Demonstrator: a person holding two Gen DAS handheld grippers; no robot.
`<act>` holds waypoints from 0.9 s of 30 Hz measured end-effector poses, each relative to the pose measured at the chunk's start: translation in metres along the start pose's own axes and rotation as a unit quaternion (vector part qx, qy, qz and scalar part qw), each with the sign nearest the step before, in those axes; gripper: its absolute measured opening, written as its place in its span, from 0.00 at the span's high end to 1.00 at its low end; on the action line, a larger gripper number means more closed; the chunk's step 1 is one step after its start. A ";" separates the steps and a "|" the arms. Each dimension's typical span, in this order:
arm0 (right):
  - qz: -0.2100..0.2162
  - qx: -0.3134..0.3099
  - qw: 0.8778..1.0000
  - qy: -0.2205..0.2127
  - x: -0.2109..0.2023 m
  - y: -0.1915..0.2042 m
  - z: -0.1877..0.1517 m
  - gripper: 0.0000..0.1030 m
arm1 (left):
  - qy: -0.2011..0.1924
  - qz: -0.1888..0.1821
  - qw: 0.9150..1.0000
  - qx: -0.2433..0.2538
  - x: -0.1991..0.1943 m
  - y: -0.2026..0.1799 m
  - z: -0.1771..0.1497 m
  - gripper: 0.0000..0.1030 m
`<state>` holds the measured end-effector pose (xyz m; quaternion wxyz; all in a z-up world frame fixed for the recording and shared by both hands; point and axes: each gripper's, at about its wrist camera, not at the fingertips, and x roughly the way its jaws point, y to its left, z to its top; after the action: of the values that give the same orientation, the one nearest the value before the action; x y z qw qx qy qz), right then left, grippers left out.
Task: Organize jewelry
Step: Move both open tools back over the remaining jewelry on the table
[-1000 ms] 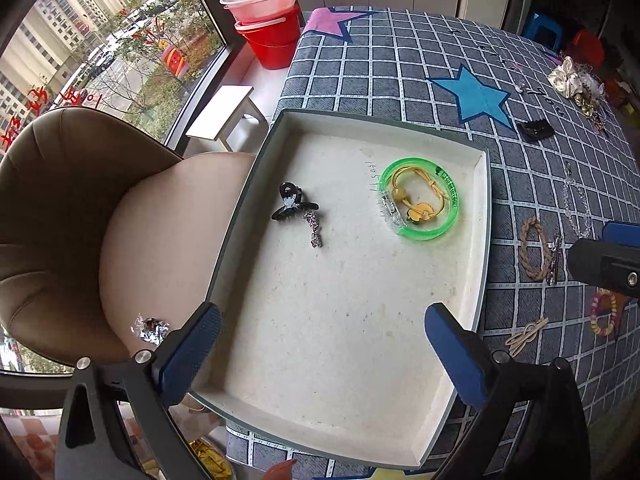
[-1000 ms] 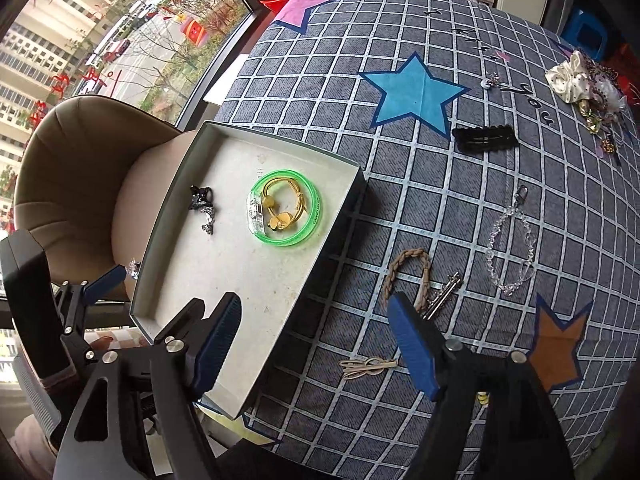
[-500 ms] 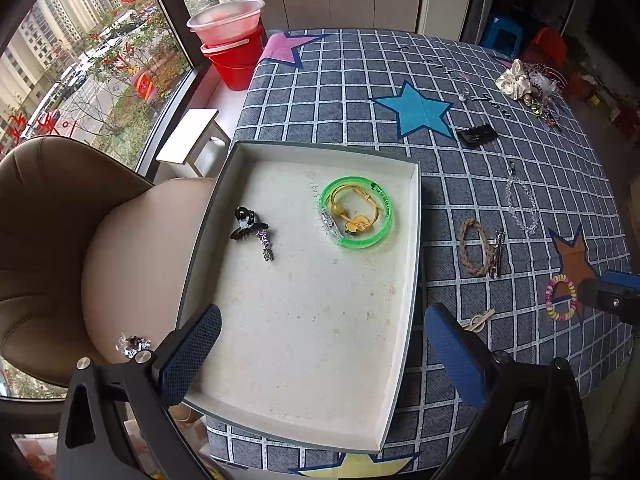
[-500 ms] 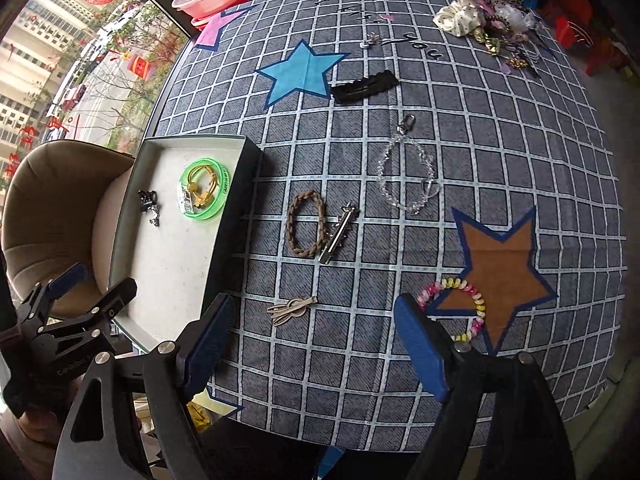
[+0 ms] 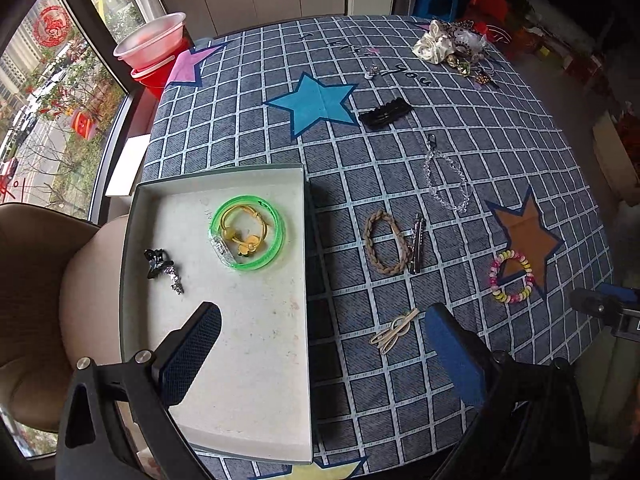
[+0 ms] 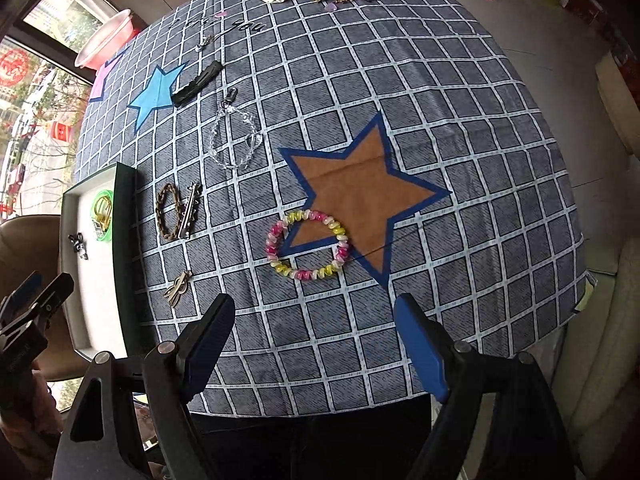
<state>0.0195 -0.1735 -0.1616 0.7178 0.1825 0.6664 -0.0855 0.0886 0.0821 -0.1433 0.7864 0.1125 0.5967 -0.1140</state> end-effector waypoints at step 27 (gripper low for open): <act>-0.032 -0.132 0.988 0.078 0.083 -0.014 0.030 0.19 | 0.078 0.032 0.996 0.035 0.088 -0.075 -0.038 0.00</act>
<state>0.0505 -0.1872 -0.2445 0.6785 0.0711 0.7311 -0.0053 0.0541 0.0189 -0.2414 0.7363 0.1673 0.6479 -0.1007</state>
